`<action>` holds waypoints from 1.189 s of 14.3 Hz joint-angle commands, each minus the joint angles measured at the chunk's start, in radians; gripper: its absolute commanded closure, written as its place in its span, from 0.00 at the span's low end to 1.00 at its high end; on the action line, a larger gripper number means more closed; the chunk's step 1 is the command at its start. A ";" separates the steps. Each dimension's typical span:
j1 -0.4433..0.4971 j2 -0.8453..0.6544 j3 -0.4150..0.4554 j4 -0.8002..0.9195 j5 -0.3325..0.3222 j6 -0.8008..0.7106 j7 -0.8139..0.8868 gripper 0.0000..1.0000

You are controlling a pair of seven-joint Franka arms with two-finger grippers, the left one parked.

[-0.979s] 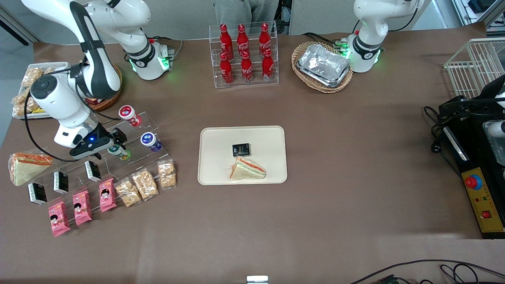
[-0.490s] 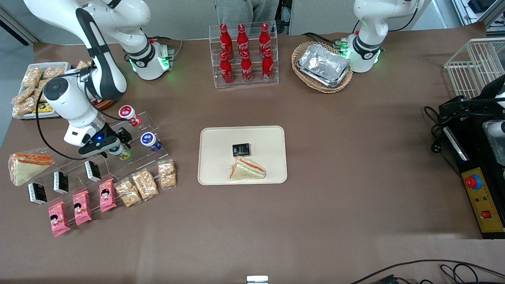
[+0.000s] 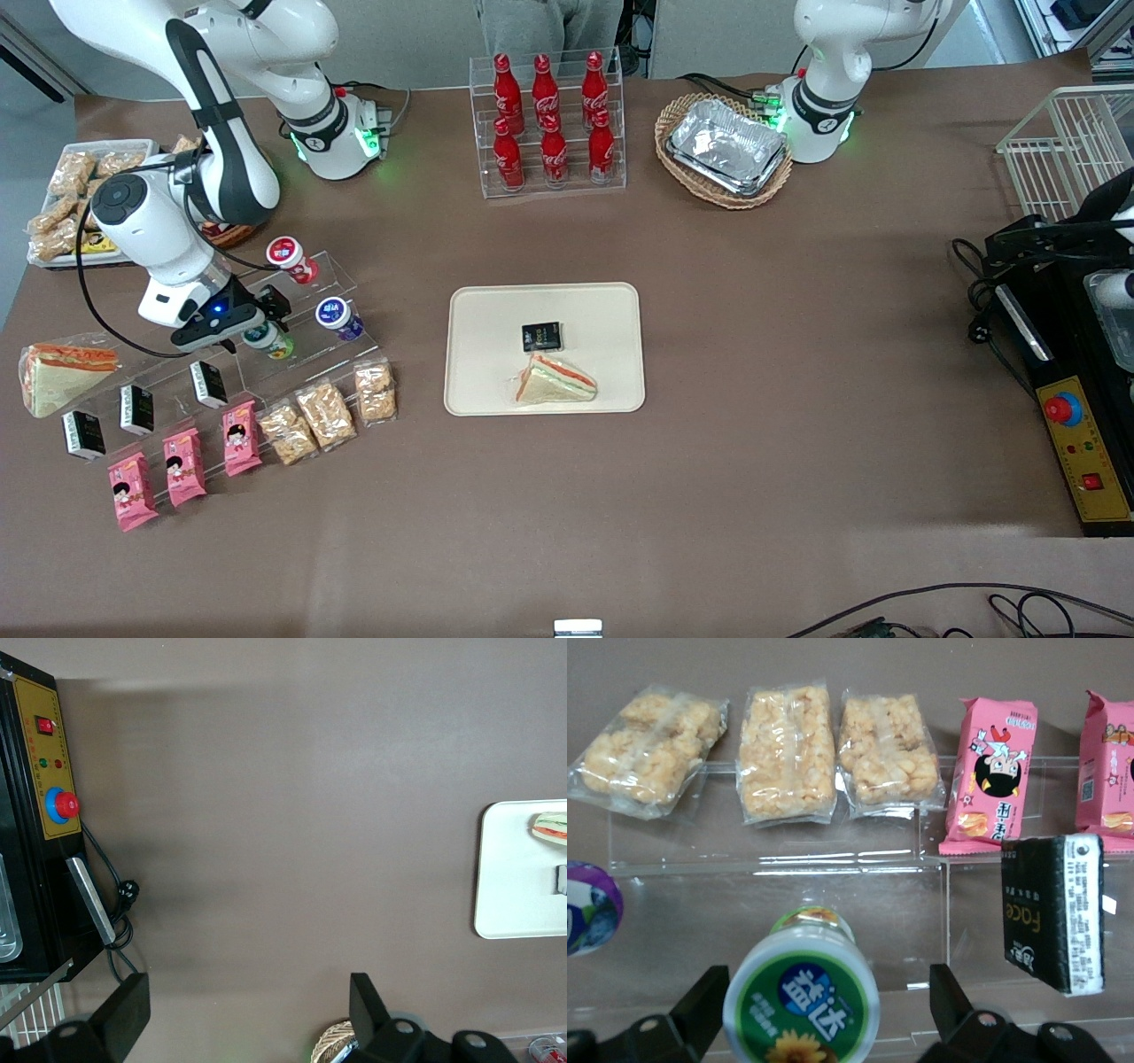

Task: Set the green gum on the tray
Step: 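Lower the right gripper onto the green-lidded yogurt cup and close, then lift the green-lidded cup off the rack with the right gripper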

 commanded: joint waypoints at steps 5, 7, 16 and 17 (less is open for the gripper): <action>0.004 -0.030 -0.004 -0.034 -0.013 0.006 0.005 0.75; 0.004 -0.028 -0.004 -0.026 -0.011 0.006 0.015 0.83; 0.006 -0.047 0.000 0.439 -0.007 -0.589 0.029 0.82; 0.006 -0.048 0.002 0.505 -0.007 -0.670 0.038 0.82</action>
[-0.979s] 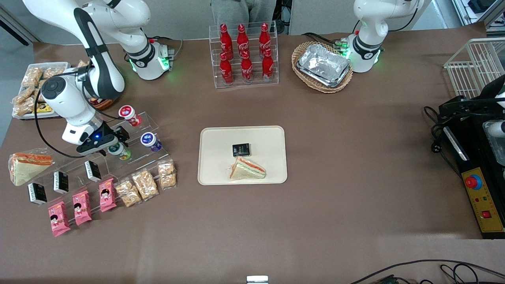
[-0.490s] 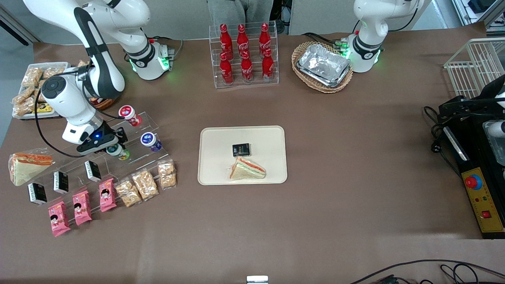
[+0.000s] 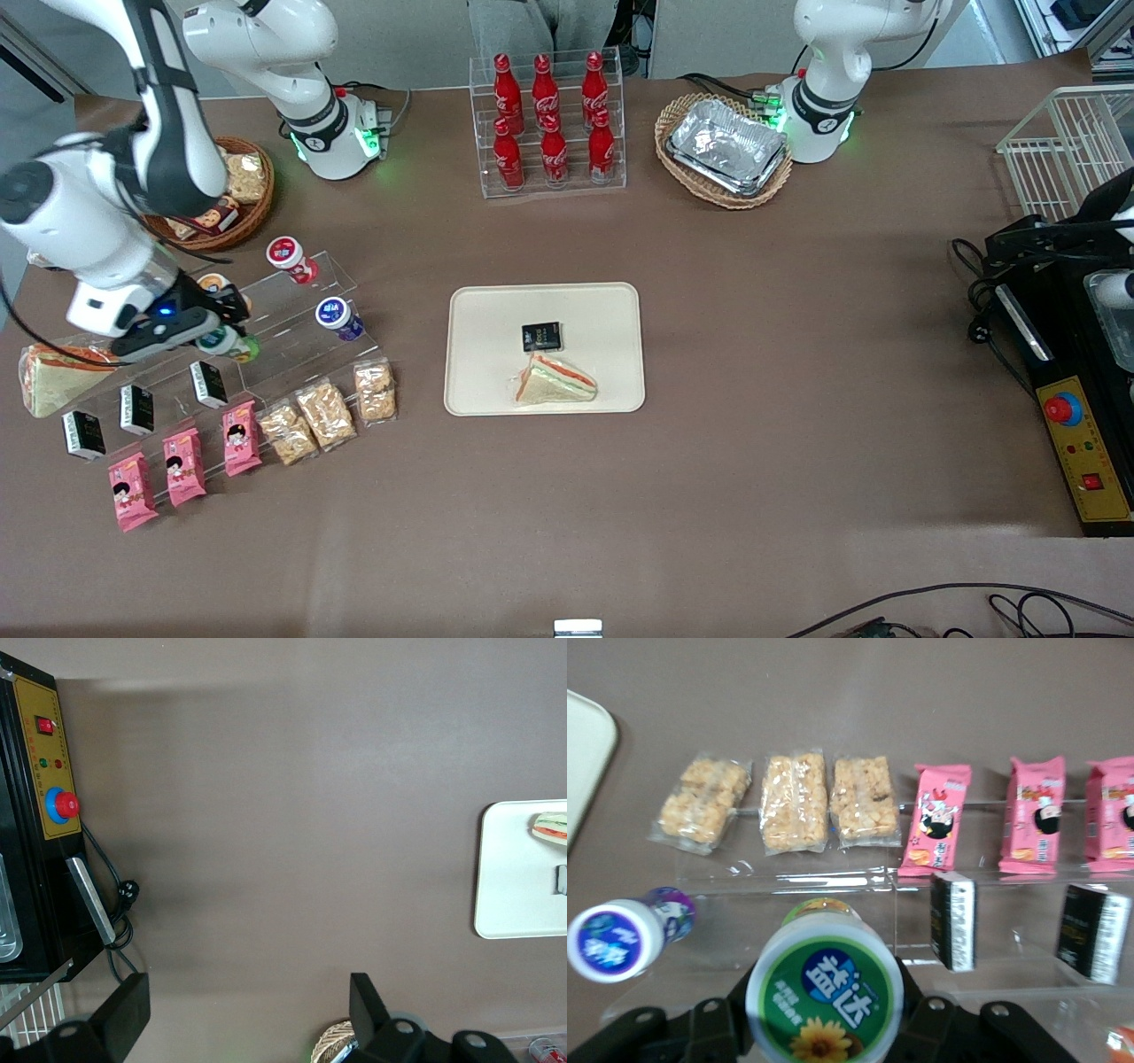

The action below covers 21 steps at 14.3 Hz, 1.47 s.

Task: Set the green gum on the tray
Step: 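Lift the green-lidded cup off the rack with the right gripper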

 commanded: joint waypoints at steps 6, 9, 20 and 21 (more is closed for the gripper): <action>0.005 0.012 0.003 0.557 -0.011 -0.618 0.053 0.82; 0.031 0.012 0.040 0.605 -0.008 -0.672 0.206 0.82; 0.212 0.132 0.296 0.575 0.002 -0.546 1.073 0.82; 0.224 0.146 0.296 0.543 0.002 -0.523 1.090 0.82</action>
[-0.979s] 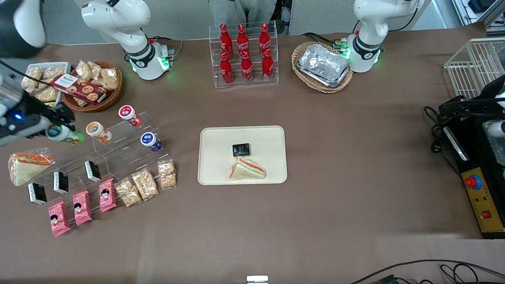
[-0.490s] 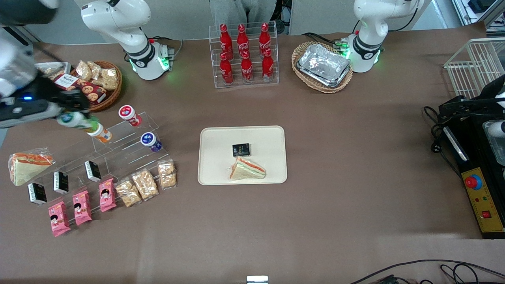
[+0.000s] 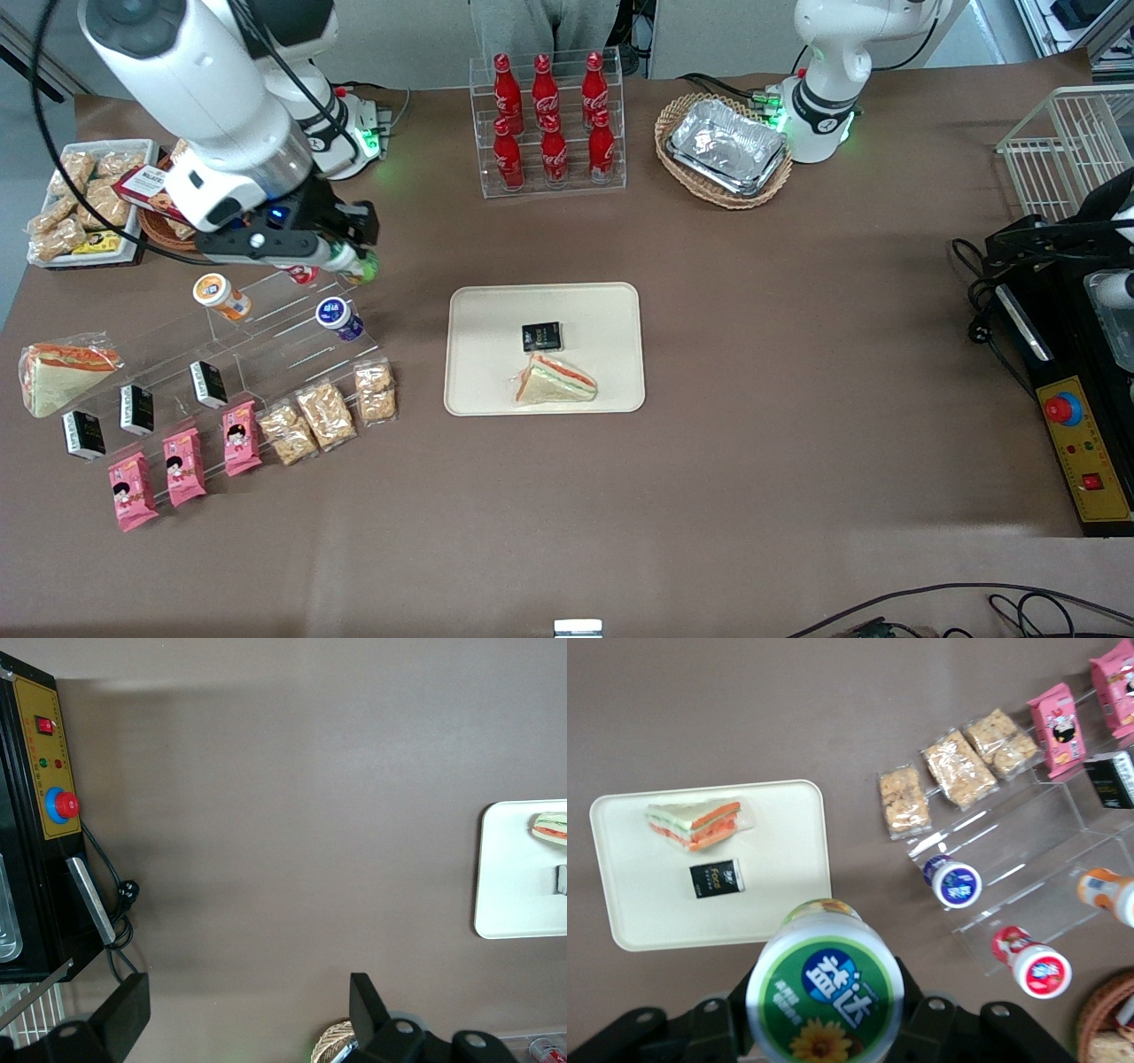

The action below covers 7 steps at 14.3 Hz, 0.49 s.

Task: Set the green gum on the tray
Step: 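Carry the cup over the cream tray beside the black box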

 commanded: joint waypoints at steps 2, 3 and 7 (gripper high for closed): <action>0.045 0.068 -0.003 -0.133 -0.005 0.182 0.133 0.82; 0.056 0.067 -0.003 -0.206 -0.008 0.270 0.165 0.82; 0.124 0.083 -0.003 -0.408 -0.016 0.540 0.279 0.82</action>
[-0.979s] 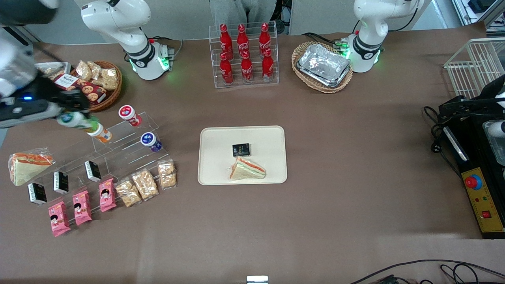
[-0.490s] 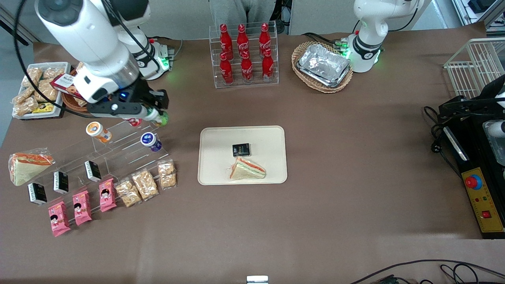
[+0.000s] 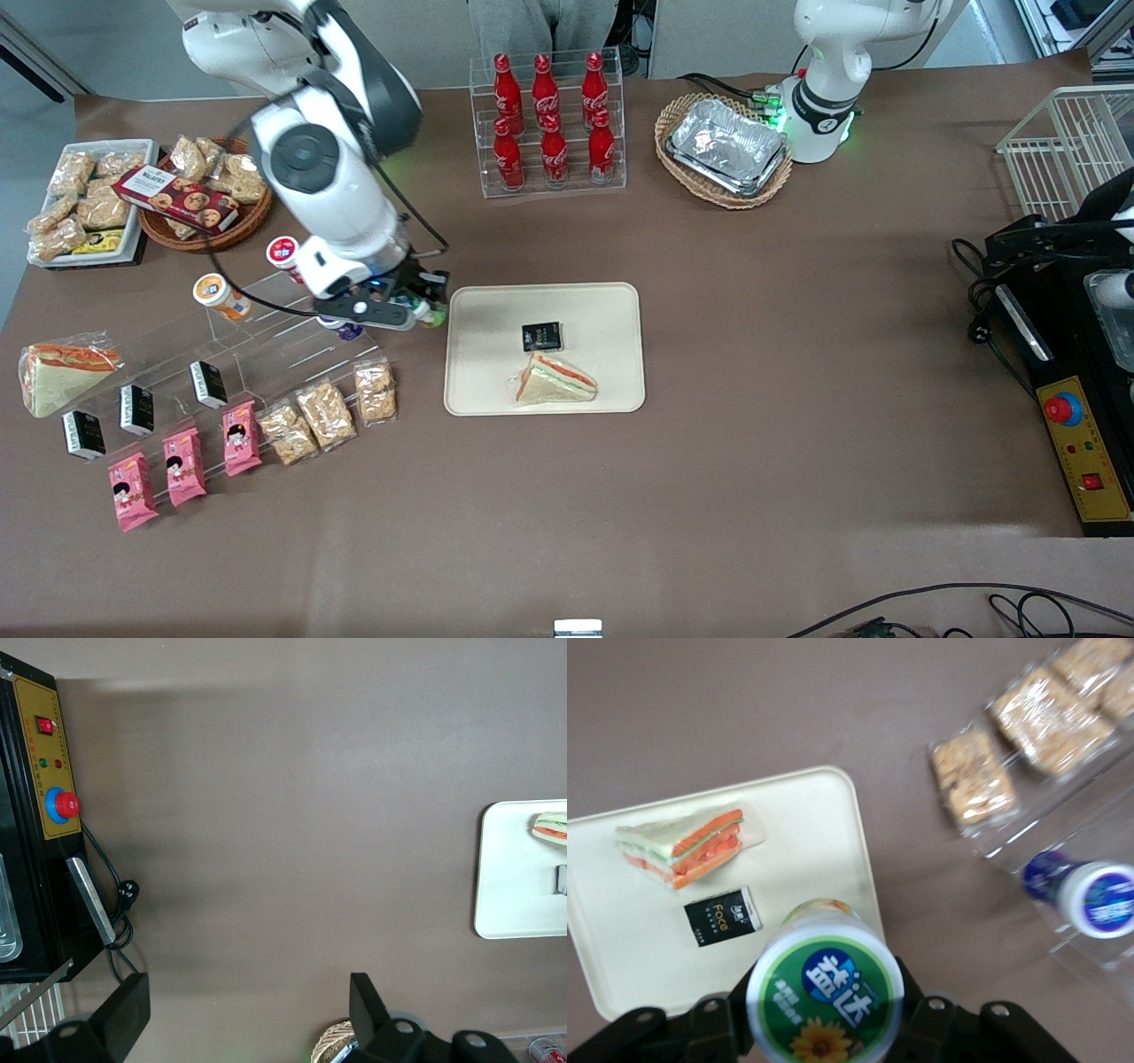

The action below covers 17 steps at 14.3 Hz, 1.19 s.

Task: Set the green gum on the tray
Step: 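Carry the cup over the cream tray beside the black box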

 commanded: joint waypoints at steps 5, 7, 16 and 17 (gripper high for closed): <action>0.073 0.041 -0.004 -0.258 -0.098 0.338 0.191 0.82; 0.103 0.099 -0.004 -0.264 -0.158 0.384 0.284 0.82; 0.120 0.206 -0.004 -0.266 -0.293 0.487 0.455 0.73; 0.119 0.207 -0.004 -0.266 -0.293 0.489 0.455 0.72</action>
